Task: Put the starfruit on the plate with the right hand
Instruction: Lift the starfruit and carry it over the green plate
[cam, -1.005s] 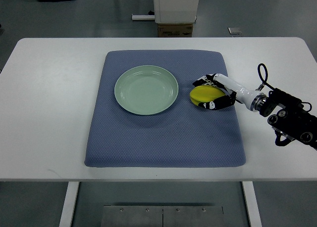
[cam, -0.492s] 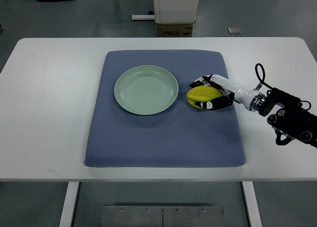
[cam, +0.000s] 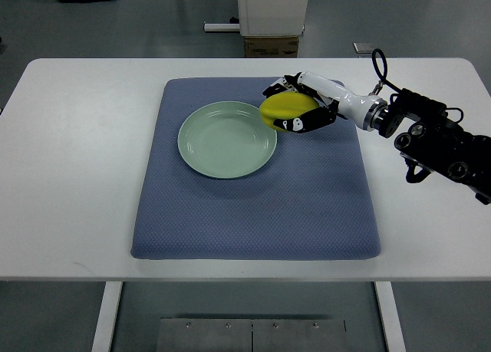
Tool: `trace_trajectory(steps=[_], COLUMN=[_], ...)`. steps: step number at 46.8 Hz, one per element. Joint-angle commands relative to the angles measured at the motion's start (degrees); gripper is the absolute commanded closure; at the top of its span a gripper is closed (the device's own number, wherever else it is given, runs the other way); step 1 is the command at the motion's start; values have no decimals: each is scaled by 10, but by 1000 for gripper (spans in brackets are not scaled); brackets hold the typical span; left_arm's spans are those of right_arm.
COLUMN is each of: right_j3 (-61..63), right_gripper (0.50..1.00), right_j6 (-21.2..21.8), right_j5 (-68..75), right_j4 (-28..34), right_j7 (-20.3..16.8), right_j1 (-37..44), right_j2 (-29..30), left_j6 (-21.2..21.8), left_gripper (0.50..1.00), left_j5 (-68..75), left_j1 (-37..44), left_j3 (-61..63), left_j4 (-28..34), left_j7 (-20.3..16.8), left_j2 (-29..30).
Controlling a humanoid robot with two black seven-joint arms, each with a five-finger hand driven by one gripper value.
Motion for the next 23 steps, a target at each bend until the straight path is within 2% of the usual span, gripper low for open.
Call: trace_trajectory(steps=[1,8,23], right_j3=[-1,-1,-18], right_gripper=[1000,1000,1000], right_j6=[8,21,21], right_j5=[0,-1,-2], right_j4=[-16,-38,-61], right_j7=[-6,-14,-25], right_j1=[12,27,43], right_j2=[26,66,127], left_j6=[0,0,0], left_gripper=[500,500,500], left_j5=[-1,0,0], left_j1=[0,0,0], left_j3=[0,0,0], left_j4=[0,0,0], left_j7=[0,0,0], left_j2=[0,0,0])
